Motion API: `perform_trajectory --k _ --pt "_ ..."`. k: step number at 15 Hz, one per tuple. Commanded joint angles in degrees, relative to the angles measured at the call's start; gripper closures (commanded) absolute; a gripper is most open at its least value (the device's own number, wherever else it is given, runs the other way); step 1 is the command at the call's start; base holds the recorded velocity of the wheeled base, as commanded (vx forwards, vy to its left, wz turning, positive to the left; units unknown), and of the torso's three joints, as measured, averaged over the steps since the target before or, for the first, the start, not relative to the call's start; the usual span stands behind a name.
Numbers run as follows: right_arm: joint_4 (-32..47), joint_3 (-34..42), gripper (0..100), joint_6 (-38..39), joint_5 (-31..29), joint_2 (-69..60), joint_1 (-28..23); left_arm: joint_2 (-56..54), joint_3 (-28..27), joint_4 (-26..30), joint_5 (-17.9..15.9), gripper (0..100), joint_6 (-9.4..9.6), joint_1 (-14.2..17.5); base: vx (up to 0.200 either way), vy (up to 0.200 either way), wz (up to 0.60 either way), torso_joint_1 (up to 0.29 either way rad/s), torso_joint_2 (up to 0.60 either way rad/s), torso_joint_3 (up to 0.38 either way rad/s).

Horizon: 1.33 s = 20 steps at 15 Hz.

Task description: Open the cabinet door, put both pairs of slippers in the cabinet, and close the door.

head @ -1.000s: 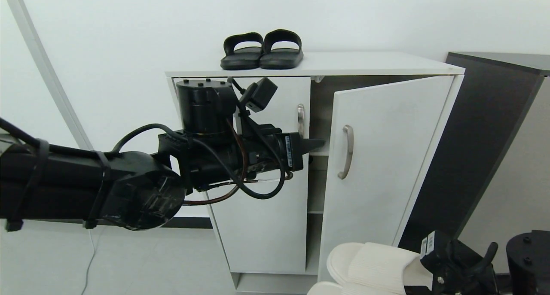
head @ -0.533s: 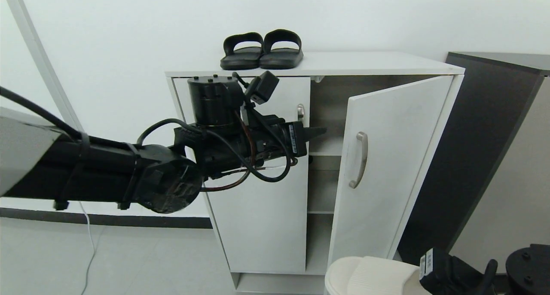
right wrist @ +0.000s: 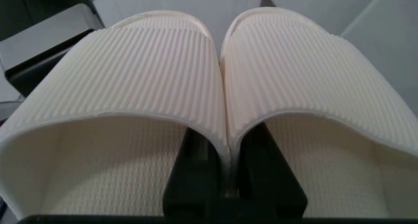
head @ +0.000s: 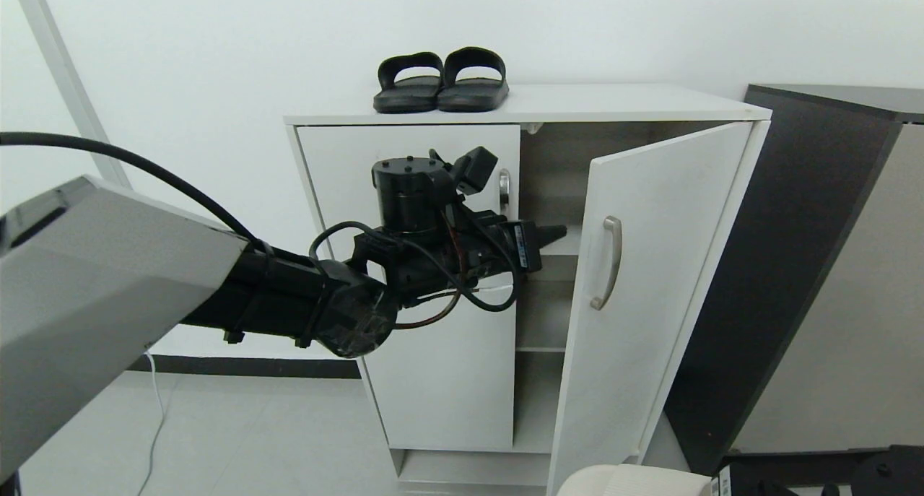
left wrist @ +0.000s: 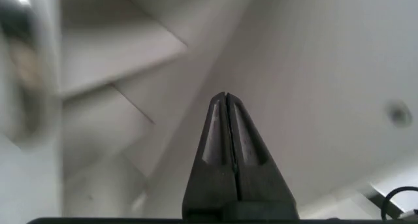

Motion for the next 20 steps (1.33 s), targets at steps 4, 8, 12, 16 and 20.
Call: perform_trajectory --k 4,8,12,16,20 --pt "-0.1 0.5 100 -0.4 0.1 0.3 0.2 -1.8 1.6 -0.3 0.5 100 0.23 -5.7 -0.200 0.000 0.00 -0.002 0.00 -0.001" --pt "-0.2 0.7 100 -0.5 0.1 0.2 0.2 -1.7 1.8 -3.0 2.6 100 0.23 -7.4 -0.050 0.000 0.00 0.002 0.00 0.002" --pt "-0.2 0.8 100 -0.5 0.1 0.2 0.2 -2.0 2.1 -3.1 3.1 100 0.15 -5.9 0.000 0.000 0.00 0.000 0.00 0.000" --pt "-0.1 -7.1 100 1.8 -5.4 4.6 -5.0 -9.6 8.4 -3.1 10.9 100 0.41 -2.1 0.000 0.000 0.00 0.000 0.00 0.000" --pt "-0.3 -22.9 100 15.6 -29.8 17.4 -5.9 -26.1 21.5 -2.5 18.8 100 3.92 3.1 0.000 0.000 0.00 0.000 0.00 0.000"
